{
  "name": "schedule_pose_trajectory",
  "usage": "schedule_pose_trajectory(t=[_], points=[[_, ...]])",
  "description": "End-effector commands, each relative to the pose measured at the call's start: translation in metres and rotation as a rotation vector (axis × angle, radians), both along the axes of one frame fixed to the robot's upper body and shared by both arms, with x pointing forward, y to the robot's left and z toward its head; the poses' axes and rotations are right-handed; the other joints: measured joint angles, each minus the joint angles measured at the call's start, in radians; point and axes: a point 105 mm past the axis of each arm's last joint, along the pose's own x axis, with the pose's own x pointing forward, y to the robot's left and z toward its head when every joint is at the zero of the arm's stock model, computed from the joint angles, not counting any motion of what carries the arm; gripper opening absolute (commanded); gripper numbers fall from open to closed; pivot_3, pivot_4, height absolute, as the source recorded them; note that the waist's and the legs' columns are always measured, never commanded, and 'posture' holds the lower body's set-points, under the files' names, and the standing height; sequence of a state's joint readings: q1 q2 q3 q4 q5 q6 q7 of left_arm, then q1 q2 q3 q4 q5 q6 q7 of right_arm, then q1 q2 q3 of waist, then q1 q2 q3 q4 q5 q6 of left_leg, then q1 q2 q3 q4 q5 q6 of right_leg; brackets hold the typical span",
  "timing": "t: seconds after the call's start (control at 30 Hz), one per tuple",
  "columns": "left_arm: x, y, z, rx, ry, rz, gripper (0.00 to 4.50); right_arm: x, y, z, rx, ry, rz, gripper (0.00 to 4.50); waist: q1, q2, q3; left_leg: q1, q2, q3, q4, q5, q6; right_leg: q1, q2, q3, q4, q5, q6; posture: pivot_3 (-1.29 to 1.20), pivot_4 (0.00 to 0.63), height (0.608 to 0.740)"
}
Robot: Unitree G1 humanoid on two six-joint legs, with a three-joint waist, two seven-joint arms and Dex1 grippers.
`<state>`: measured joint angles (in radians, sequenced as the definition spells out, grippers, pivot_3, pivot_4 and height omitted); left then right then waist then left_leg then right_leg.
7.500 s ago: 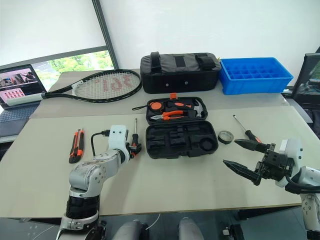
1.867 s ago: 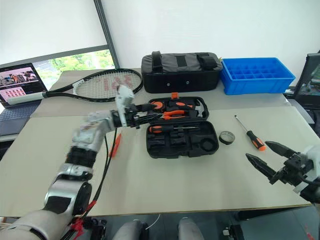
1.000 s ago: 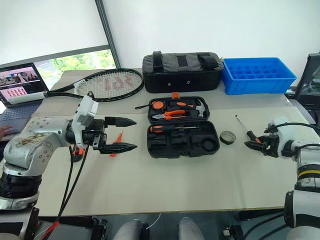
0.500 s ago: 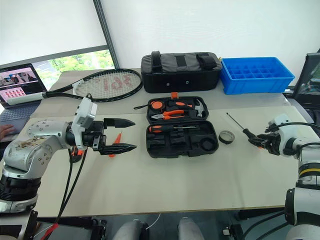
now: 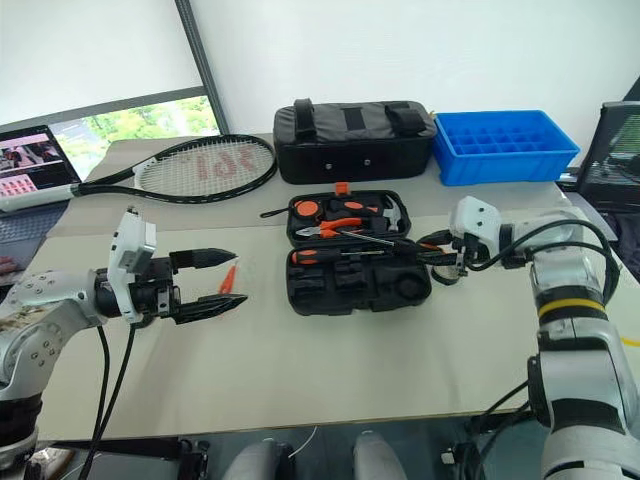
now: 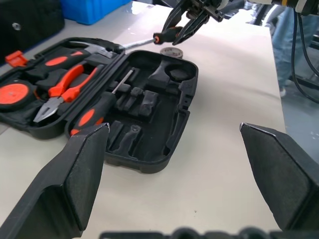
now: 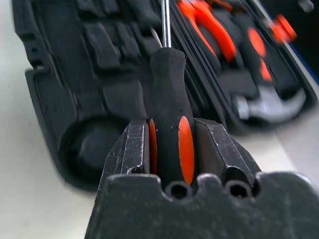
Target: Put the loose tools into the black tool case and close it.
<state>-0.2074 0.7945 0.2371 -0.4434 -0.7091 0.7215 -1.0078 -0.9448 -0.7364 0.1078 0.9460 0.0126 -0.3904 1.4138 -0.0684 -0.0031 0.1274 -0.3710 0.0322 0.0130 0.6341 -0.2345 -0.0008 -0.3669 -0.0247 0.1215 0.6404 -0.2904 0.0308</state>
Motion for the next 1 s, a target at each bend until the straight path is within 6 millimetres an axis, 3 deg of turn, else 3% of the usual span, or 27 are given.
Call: schedule_pose_trajectory(t=[0.03,0.3,0.67,0.73,0.97,1.0], points=[[-0.006,0.000,0.009,0.001,-0.047,0.024,4.50,0.004,0.009,0.004,-0.049,-0.027,0.059,1.00,0.003,0.000,0.000,0.000,0.000,0.000,0.000,0.000,0.000,0.000,0.000,0.000,0.000,0.000,0.000,0.00,0.150,0.707],[-0.019,0.006,0.016,0.003,-0.066,0.093,4.50,0.012,0.015,-0.018,-0.217,-0.045,0.081,1.00,0.000,-0.001,0.000,0.000,0.000,-0.002,-0.002,0.000,0.000,0.000,0.000,-0.001,0.000,0.000,-0.001,0.00,0.150,0.707],[-0.021,0.008,0.018,0.008,-0.070,0.122,4.50,0.025,0.027,-0.015,-0.239,-0.135,0.051,1.00,-0.004,-0.001,0.001,0.003,0.000,-0.003,-0.002,0.000,0.000,0.000,0.001,-0.001,0.001,-0.001,-0.003,0.00,0.150,0.707],[-0.019,0.009,0.018,0.015,-0.075,0.129,4.50,0.025,0.027,-0.016,-0.254,-0.135,0.059,2.00,-0.004,-0.001,0.001,0.002,0.000,-0.003,-0.002,0.000,0.000,0.000,0.001,-0.001,0.001,-0.001,-0.003,0.00,0.150,0.707],[-0.018,0.009,0.019,0.016,-0.076,0.124,4.50,0.026,0.024,-0.015,-0.267,-0.161,0.043,4.36,-0.004,-0.001,0.001,0.003,0.000,-0.004,-0.002,0.000,0.000,0.000,0.000,-0.002,0.001,-0.001,-0.003,0.00,0.150,0.707],[-0.018,0.008,0.019,0.015,-0.076,0.122,4.50,0.027,0.024,-0.012,-0.241,-0.164,0.034,4.48,-0.004,-0.001,0.001,0.003,0.000,-0.004,-0.002,0.000,0.000,0.000,0.000,-0.002,0.001,-0.001,-0.003,0.00,0.150,0.707]])
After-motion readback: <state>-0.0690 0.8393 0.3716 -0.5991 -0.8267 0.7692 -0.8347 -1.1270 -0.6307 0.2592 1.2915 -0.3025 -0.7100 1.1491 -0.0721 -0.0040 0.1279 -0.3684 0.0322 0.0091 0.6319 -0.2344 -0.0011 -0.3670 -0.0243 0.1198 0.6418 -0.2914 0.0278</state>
